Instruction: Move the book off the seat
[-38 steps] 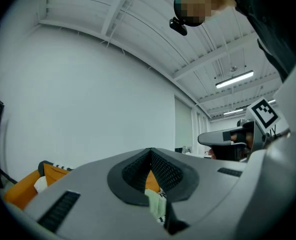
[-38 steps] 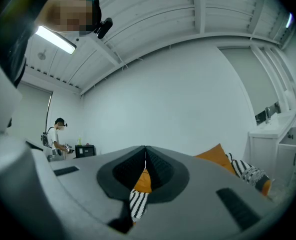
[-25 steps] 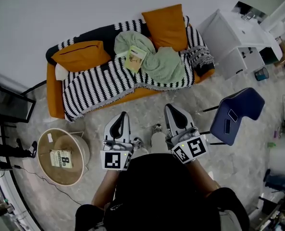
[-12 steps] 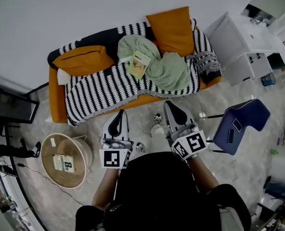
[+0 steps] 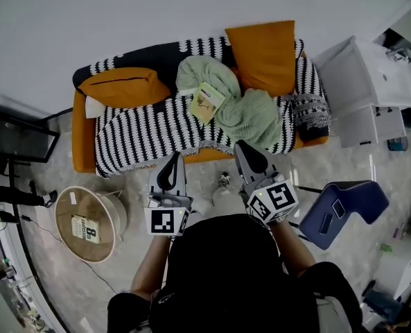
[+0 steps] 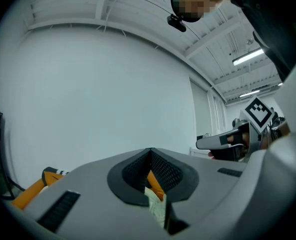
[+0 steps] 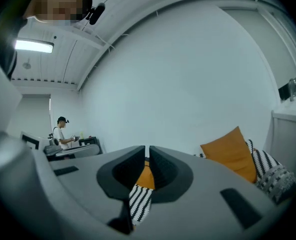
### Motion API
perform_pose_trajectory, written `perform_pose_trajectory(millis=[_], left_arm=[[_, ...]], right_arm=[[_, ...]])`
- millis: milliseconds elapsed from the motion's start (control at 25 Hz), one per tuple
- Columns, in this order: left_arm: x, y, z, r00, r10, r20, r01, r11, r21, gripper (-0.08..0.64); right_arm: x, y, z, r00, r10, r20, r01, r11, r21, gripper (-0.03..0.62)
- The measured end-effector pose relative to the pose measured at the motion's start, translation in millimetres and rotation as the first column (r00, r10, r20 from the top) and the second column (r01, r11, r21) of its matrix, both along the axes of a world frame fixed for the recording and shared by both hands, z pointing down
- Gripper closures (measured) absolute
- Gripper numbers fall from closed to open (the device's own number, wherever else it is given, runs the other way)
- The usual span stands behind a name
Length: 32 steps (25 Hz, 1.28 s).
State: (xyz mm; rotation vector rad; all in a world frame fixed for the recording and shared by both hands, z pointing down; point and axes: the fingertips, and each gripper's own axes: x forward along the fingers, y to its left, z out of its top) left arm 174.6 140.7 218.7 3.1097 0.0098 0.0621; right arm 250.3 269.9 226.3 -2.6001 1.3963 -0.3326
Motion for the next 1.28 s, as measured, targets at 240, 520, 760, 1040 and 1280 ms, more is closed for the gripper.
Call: perform_pose_trajectory(millis=[240, 520, 760, 1040, 1280], left_arm=[[49, 6, 16, 0.998, -0.068, 0.014, 0.068, 0.998, -0.015, 0.549], [103, 4, 39, 0.995, -0.088, 0.039, 0.089, 0.996, -0.025, 0.549], [135, -7, 46, 0.995, -0.094, 0.034, 0.095, 0.995, -0.037, 0.549], [166, -23, 83, 0.994, -0.056, 0.092, 0.062, 0.996, -0.061, 0.549], [198, -42, 118, 0.994, -0.015, 0.106, 0.024, 0.996, -0.089, 0.549]], right_arm=[[49, -9, 26, 0.994, -0.107, 0.030, 0.109, 0.993, -0.045, 0.577], [102, -11, 58, 0.991, -0.100, 0.085, 0.106, 0.992, -0.068, 0.575], [130, -17, 79, 0.988, -0.080, 0.132, 0.090, 0.993, -0.072, 0.540], [154, -36, 111, 0.980, -0.077, 0.184, 0.097, 0.990, -0.102, 0.468], [184, -64, 158, 0.970, -0.088, 0.228, 0.121, 0.984, -0.134, 0.399]])
